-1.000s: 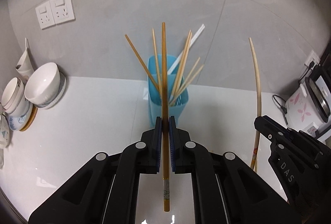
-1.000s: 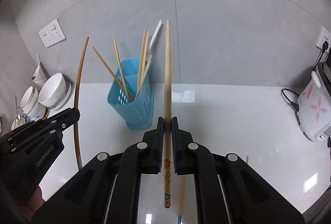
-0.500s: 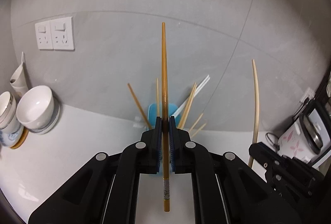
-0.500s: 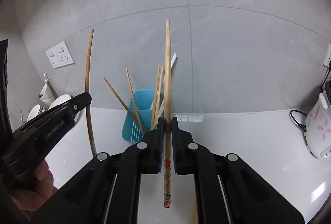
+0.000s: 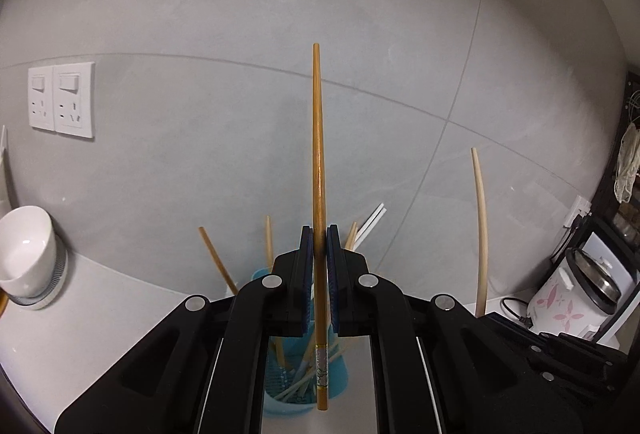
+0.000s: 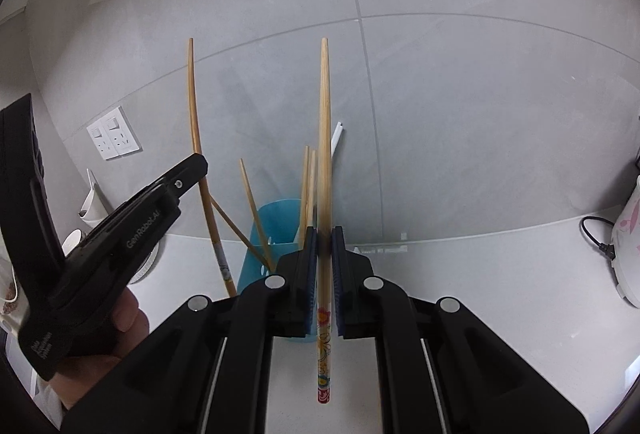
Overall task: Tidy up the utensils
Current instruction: 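Lift the chopstick with the left tool and carry it to the blue holder, then lower the chopstick into the blue holder and open the left tool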
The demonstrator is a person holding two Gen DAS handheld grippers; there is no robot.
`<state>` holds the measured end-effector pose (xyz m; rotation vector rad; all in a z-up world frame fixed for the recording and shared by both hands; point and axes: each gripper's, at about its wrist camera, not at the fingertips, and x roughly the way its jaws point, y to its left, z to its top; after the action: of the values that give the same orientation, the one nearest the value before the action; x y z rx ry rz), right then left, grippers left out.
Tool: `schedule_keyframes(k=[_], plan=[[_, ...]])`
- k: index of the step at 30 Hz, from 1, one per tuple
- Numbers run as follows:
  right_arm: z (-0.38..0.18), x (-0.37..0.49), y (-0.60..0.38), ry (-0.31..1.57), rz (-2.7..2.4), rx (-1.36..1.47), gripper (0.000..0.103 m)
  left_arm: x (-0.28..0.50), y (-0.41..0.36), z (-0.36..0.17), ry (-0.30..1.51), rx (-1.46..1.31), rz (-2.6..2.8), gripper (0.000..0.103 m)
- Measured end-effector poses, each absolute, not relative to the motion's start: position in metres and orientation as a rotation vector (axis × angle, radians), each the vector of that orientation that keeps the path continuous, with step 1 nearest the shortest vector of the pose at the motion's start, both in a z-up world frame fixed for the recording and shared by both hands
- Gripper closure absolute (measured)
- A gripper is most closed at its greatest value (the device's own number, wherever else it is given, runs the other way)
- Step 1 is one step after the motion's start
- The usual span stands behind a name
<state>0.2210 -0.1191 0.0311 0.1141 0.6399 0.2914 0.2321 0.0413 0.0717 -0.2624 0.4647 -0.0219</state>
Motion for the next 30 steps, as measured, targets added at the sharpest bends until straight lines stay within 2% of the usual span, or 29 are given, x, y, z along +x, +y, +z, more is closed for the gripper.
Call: schedule_keyframes(k=[20,26,30], plan=[[0.005,0.243,-0.114,0.689,0.285,0.118,0.097,0.267,0.022,0.002,0.524,-0.183,-0.030,0.097],[0.006,0.243,-0.112,0.692,0.286,0.116,0.097,0.266,0.023,0.004,0.562,-0.187,-0.020,0.096],[0.007,0.240,-0.115,0.687,0.294,0.109,0.097,0.257,0.034,0.013,0.594,-0.194,-0.001,0.090]])
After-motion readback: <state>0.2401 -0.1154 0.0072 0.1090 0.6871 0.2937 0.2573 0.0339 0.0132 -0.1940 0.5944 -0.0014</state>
